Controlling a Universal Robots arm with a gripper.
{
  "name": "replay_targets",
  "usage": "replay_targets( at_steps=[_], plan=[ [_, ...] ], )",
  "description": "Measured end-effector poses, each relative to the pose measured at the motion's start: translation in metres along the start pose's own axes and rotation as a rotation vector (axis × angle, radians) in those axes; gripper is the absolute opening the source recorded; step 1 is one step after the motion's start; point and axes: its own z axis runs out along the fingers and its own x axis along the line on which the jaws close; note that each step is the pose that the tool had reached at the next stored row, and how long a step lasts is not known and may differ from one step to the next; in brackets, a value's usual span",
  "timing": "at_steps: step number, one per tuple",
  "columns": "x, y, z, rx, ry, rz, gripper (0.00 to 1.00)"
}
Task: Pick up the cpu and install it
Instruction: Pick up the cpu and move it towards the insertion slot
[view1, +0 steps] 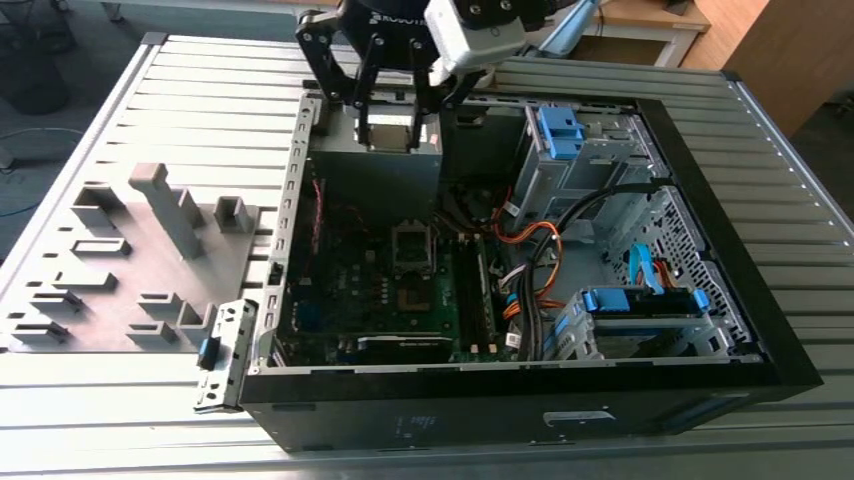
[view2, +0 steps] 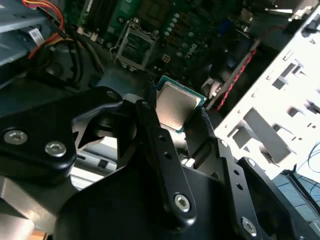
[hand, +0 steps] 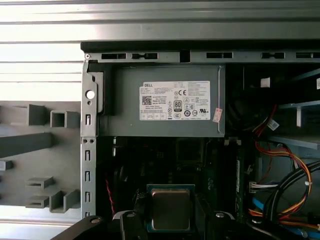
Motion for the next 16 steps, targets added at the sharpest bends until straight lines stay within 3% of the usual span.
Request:
replay_targets(
  at_steps=[3, 4, 8, 9, 12, 16],
  plan=[
    [-0.0001, 0.0001, 0.0002, -0.0001, -0.0009, 0.0, 0.47],
    [-0.0001, 0.0001, 0.0006, 0.0, -0.0067, 0.0, 0.47],
    [0.0, 0.0, 0.002, -0.0002, -0.0502, 0.0, 0.47],
    [-0.0001, -0.0001, 0.0026, -0.0004, -0.0573, 0.0, 0.47],
    [-0.0002, -0.001, 0.0047, -0.0003, -0.0723, 0.0, 0.47],
    [-0.0004, -0.0054, 0.009, -0.0005, -0.0814, 0.0, 0.47]
  ],
)
